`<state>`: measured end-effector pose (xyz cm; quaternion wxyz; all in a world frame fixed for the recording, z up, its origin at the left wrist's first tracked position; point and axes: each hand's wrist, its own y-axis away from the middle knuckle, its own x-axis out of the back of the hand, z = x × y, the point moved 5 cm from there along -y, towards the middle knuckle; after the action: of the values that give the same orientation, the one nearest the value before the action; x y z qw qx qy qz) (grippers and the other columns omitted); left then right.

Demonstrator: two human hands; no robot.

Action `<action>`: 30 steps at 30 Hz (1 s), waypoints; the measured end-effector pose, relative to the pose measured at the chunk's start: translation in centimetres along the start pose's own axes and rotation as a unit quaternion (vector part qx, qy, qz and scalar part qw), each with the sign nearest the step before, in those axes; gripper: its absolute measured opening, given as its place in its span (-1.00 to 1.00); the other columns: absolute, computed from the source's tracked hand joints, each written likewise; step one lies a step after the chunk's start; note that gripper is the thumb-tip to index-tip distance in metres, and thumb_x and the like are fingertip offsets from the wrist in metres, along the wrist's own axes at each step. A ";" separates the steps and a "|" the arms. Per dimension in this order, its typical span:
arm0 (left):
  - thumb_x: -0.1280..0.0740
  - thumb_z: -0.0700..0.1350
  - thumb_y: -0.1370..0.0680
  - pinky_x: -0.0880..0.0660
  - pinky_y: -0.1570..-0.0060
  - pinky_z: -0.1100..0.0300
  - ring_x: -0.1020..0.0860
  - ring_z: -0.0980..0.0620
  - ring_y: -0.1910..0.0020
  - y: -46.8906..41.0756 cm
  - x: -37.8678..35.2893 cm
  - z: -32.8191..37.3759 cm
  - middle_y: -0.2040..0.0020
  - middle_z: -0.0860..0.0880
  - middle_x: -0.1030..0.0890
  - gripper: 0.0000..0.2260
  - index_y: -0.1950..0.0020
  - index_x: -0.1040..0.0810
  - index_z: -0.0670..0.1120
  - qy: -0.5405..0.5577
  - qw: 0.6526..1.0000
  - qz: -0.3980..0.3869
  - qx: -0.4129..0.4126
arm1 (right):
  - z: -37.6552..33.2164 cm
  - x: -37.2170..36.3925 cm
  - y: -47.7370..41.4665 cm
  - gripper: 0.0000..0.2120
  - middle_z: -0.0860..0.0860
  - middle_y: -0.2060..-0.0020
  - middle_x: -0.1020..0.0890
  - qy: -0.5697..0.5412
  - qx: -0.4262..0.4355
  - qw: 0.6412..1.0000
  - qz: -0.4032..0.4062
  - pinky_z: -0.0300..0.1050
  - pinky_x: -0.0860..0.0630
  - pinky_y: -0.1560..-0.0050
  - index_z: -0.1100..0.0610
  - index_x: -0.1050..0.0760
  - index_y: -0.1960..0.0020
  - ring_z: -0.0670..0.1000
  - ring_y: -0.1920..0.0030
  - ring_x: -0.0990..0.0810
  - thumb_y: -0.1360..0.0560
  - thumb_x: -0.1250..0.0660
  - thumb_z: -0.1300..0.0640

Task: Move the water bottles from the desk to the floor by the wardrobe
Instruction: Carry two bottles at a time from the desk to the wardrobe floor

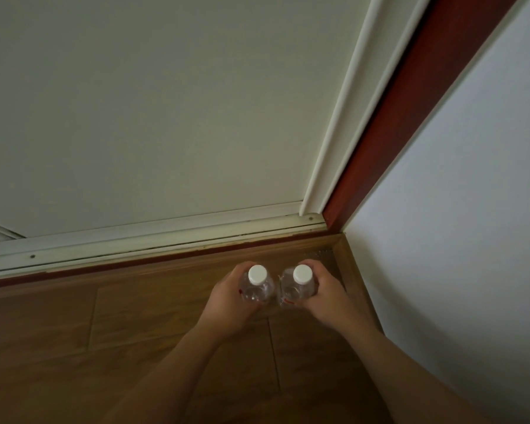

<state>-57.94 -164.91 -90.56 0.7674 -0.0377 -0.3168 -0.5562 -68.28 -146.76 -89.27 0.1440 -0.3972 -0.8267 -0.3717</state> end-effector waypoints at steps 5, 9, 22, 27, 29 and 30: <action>-0.60 -0.17 -0.38 -0.58 -0.18 0.17 -0.58 0.20 -0.17 -0.1 0.4 -0.6 -0.15 0.23 -0.59 -0.35 -0.34 -0.40 0.22 0.016 1.000 0.006 0.025 | -0.3 0.0 0.4 -0.28 -0.04 -0.35 -0.50 -0.010 0.001 1.000 0.003 0.01 -0.40 -0.34 -0.08 -0.32 -0.43 0.04 -0.41 -0.41 -0.39 -0.56 0.24; -0.62 -0.14 -0.35 -0.59 -0.22 0.05 -0.58 0.12 -0.21 0.1 0.6 -0.8 -0.20 0.18 -0.59 -0.28 -0.41 -0.39 0.15 0.026 0.999 0.001 0.043 | -0.4 0.3 0.9 -0.25 -0.05 -0.38 -0.48 -0.016 0.003 1.000 0.000 -0.06 -0.39 -0.30 -0.08 -0.30 -0.46 0.04 -0.42 -0.40 -0.39 -0.56 0.22; -0.61 0.03 -0.37 -0.35 -0.33 0.19 -0.39 0.08 -0.45 6.3 6.9 6.7 -0.48 0.08 -0.43 -0.15 -0.56 -0.26 0.06 -0.042 0.998 0.013 0.039 | -3.3 4.8 7.8 -0.16 -0.10 -0.46 -0.41 0.001 0.001 0.999 0.049 0.13 -0.42 -0.40 -0.12 -0.28 -0.49 -0.04 -0.44 -0.38 -0.33 -0.61 0.16; -0.49 0.15 -0.48 -0.34 -0.39 0.14 -0.35 0.08 -0.49 11.6 13.0 15.7 -0.54 0.10 -0.35 -0.22 -0.60 -0.19 0.09 -0.078 0.997 0.011 0.008 | -11.0 8.2 15.5 -0.31 -0.11 -0.46 -0.41 0.033 0.020 0.997 0.072 0.03 -0.40 -0.40 -0.12 -0.28 -0.50 -0.02 -0.44 -0.38 -0.46 -0.51 0.00; -0.43 0.13 -0.53 -0.34 -0.39 0.13 -0.35 0.08 -0.49 14.0 16.2 19.9 -0.55 0.11 -0.34 -0.30 -0.60 -0.20 0.11 -0.100 0.995 0.018 -0.003 | -15.3 10.1 19.0 -0.40 -0.13 -0.46 -0.41 0.048 0.040 0.995 0.081 -0.04 -0.39 -0.38 -0.13 -0.29 -0.49 -0.04 -0.43 -0.39 -0.52 -0.42 -0.09; -0.41 0.11 -0.56 -0.33 -0.39 0.14 -0.35 0.08 -0.49 15.2 17.8 22.0 -0.56 0.11 -0.33 -0.34 -0.59 -0.21 0.11 -0.113 0.993 0.020 -0.011 | -17.6 11.1 20.8 -0.44 -0.13 -0.46 -0.41 0.055 0.049 0.994 0.084 -0.08 -0.38 -0.37 -0.14 -0.30 -0.49 -0.04 -0.43 -0.39 -0.54 -0.39 -0.10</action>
<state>-51.17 -164.90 -59.10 0.7374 -0.1151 -0.3945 -0.5361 -60.55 -145.01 -61.01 0.2390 -0.4369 -0.7984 -0.3385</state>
